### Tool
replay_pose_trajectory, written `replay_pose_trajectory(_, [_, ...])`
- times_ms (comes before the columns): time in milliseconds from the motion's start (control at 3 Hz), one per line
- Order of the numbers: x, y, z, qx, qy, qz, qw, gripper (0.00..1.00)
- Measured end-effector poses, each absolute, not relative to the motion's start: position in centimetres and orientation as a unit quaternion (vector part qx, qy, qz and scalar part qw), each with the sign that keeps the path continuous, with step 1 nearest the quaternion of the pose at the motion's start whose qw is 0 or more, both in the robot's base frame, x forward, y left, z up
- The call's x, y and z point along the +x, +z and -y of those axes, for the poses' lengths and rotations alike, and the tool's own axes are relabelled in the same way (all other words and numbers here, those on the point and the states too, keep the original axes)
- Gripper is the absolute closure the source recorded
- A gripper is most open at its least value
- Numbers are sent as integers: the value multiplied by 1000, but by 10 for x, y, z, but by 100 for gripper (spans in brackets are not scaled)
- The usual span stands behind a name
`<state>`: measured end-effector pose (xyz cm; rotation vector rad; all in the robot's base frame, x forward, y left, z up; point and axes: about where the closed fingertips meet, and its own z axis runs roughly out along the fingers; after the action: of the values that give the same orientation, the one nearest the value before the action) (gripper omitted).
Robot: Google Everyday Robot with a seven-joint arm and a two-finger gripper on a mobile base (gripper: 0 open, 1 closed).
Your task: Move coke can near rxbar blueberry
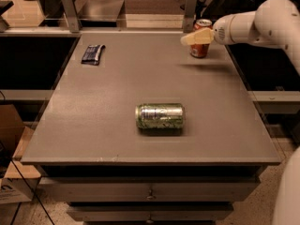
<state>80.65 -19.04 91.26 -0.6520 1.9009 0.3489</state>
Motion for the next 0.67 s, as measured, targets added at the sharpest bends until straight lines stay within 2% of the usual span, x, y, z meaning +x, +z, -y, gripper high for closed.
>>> replay_pose_trajectory(333, [826, 890, 187, -250, 152, -803, 520, 18])
replay_pose_trajectory(667, [832, 884, 183, -244, 152, -806, 517, 41])
